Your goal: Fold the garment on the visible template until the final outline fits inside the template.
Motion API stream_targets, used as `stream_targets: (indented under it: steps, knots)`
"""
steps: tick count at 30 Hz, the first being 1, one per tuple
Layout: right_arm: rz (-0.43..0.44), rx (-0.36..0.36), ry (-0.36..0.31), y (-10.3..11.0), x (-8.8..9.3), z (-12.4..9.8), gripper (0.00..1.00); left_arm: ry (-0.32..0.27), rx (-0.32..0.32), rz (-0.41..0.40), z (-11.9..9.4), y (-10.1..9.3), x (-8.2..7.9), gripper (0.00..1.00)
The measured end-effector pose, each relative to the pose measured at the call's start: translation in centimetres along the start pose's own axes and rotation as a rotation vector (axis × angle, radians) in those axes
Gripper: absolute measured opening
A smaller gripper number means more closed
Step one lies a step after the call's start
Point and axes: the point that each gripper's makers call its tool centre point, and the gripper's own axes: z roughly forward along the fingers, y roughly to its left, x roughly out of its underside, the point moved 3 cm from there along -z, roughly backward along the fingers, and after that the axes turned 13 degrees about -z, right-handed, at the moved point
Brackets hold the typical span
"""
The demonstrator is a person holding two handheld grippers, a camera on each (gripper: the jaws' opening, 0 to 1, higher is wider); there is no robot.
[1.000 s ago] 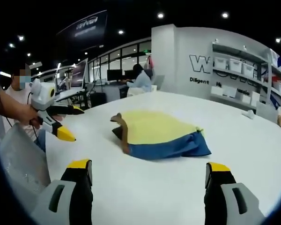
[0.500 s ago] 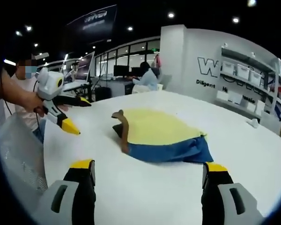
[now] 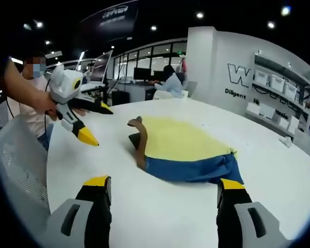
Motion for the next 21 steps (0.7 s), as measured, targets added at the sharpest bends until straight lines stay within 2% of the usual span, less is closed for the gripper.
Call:
stream_targets:
  steps: [13, 21]
  knots:
    - [-0.034, -0.070, 0.018, 0.9, -0.1, 2.3, 0.63, 0.021, 0.028, 0.078, 2.0, 0.7, -1.0, 0.66]
    - [-0.049, -0.101, 0.042, 1.4, 0.1, 3.8, 0.53, 0.023, 0.055, 0.130, 3.2, 0.4, -1.9, 0.58]
